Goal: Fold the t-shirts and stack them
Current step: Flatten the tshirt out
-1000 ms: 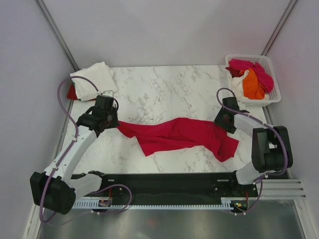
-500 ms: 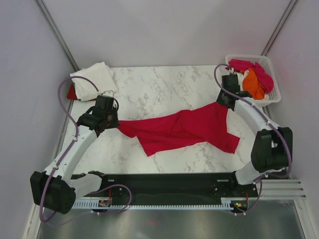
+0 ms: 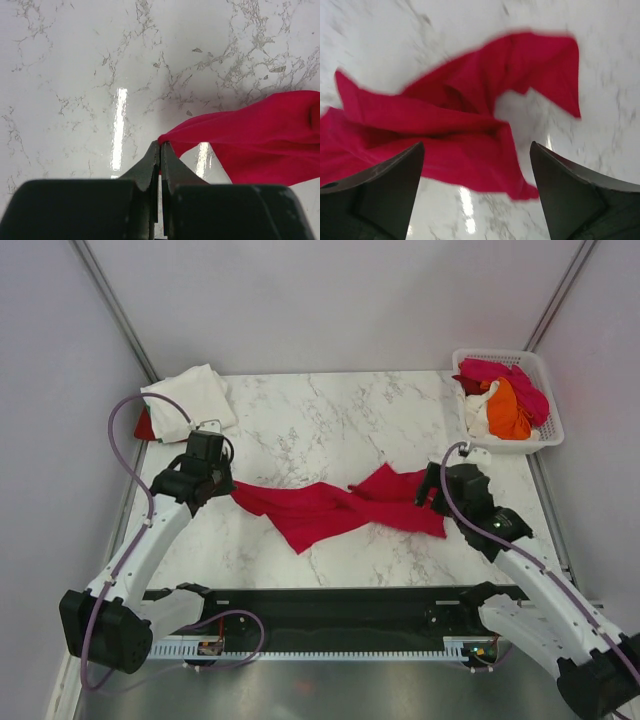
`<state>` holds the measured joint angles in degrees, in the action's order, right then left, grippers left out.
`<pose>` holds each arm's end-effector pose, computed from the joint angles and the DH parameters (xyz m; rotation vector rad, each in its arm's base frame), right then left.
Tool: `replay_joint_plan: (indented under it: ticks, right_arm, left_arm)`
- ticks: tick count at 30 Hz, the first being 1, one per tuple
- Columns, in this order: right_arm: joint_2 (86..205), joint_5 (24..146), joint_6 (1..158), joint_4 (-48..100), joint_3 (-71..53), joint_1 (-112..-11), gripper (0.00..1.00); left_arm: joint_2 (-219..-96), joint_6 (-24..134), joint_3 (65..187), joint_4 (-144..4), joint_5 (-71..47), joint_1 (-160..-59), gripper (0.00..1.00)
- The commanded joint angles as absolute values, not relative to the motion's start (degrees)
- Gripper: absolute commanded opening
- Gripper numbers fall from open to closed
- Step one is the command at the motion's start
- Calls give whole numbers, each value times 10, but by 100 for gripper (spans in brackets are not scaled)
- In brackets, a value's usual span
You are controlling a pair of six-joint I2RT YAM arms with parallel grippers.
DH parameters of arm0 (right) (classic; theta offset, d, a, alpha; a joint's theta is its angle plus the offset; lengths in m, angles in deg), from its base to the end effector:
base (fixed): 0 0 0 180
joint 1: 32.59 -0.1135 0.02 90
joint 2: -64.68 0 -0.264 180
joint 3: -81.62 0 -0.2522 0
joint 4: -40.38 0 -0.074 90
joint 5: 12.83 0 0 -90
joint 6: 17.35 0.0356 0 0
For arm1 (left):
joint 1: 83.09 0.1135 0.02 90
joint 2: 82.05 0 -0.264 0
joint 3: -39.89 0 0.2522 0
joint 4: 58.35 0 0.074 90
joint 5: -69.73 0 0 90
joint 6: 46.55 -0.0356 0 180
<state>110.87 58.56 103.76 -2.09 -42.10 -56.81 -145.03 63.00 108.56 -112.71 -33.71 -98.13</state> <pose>0.1656 0.0621 0.2905 0.3156 2.0879 0.2319 0.2173 -0.0498 0.2921 -0.1999 2.3813 0.0009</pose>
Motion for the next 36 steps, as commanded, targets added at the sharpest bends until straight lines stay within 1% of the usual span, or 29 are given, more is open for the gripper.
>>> replay_joint_plan:
  ticks: [1, 2, 7, 10, 12, 15, 17, 19, 22, 25, 28, 29, 31, 32, 34, 36]
  right_arm:
    - [1152, 554, 1129, -102, -457, -576, 98]
    - [1160, 551, 1148, -96, -454, -575, 98]
    - [1225, 570, 1141, -20, -415, -576, 98]
    - [1291, 624, 1107, 47, -378, -576, 98]
    - [1343, 678, 1097, 71, -359, -576, 93]
    - [1374, 734, 1126, 97, -362, -577, 86]
    - [1372, 728, 1145, 98, -388, -594, 84]
    - [1353, 690, 1174, 86, -414, -605, 84]
    - [1306, 688, 1205, 75, -458, -614, 82]
    - [1280, 689, 1206, 75, -483, -618, 76]
    - [1291, 698, 1186, 94, -487, -617, 70]
    - [1302, 697, 1183, 98, -486, -618, 67]
    - [1312, 694, 1170, 111, -477, -618, 64]
    - [1323, 686, 1158, 112, -473, -619, 60]
    - [1330, 677, 1147, 118, -461, -619, 56]
    - [1338, 671, 1135, 119, -451, -625, 54]
  left_arm:
    - [-1445, 614, 1086, -1112, -352, -971, 2]
    - [-1443, 614, 1086, -1112, -351, -971, 2]
    - [-1445, 613, 1084, -1112, -347, -970, 2]
    - [-1446, 612, 1085, -1111, -344, -971, 2]
    - [-1445, 611, 1085, -1111, -340, -971, 2]
    - [-1445, 611, 1084, -1111, -336, -970, 2]
    - [-1445, 611, 1084, -1111, -335, -971, 2]
    - [-1447, 610, 1085, -1111, -334, -970, 2]
    - [-1449, 610, 1087, -1111, -330, -970, 2]
    - [-1450, 610, 1088, -1111, -323, -970, 2]
    - [-1451, 610, 1088, -1111, -321, -970, 2]
    - [-1451, 610, 1088, -1112, -321, -971, 2]
    - [-1451, 610, 1087, -1111, -321, -970, 2]
    - [-1451, 610, 1086, -1111, -321, -971, 2]
    - [-1450, 610, 1086, -1111, -322, -970, 2]
    - [-1450, 610, 1085, -1111, -322, -971, 2]
